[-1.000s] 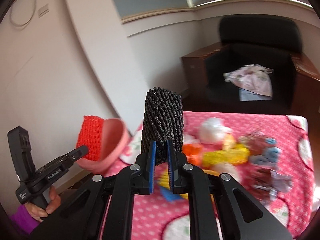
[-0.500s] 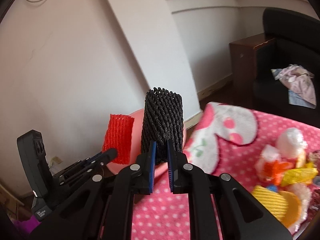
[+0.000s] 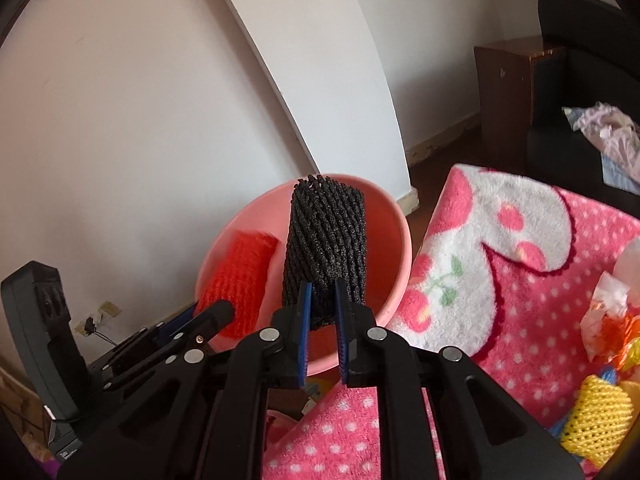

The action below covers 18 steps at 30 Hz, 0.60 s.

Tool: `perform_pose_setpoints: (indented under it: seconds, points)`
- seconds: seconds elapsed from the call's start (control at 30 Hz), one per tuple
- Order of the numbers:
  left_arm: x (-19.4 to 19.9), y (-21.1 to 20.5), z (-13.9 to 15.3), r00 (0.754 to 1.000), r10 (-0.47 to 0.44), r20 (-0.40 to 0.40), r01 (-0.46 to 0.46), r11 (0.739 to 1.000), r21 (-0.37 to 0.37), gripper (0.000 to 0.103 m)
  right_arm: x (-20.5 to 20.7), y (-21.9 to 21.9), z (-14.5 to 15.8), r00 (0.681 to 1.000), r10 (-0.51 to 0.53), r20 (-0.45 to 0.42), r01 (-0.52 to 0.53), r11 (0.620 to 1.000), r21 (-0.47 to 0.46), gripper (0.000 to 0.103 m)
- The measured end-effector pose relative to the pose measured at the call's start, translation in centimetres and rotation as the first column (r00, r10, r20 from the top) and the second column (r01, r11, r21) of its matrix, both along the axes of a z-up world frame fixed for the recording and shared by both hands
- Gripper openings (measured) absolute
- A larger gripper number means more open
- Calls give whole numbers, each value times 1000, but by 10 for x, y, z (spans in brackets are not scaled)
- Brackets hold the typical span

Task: Collect trash
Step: 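Carry both nets to the pink bucket and open both tools to drop them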

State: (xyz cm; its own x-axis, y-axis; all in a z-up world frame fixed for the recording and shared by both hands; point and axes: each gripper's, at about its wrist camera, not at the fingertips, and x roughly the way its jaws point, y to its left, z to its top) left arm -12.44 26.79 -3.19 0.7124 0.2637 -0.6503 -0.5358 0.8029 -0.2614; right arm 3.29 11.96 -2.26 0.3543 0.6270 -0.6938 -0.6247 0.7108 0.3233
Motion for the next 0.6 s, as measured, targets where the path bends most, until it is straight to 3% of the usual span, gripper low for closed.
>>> perform_pose_setpoints:
  seconds: [0.2,0.6]
  points:
    - [-6,5,-1,1000,17,5,-16,1000,-9,39,5,3,-9,999,-5,-37,5,1000,1,27]
    - [-5,-15,12,999,-24,39,24,1000,3,39,-6,-22,5,999,-16,51,16,1000,-1,28]
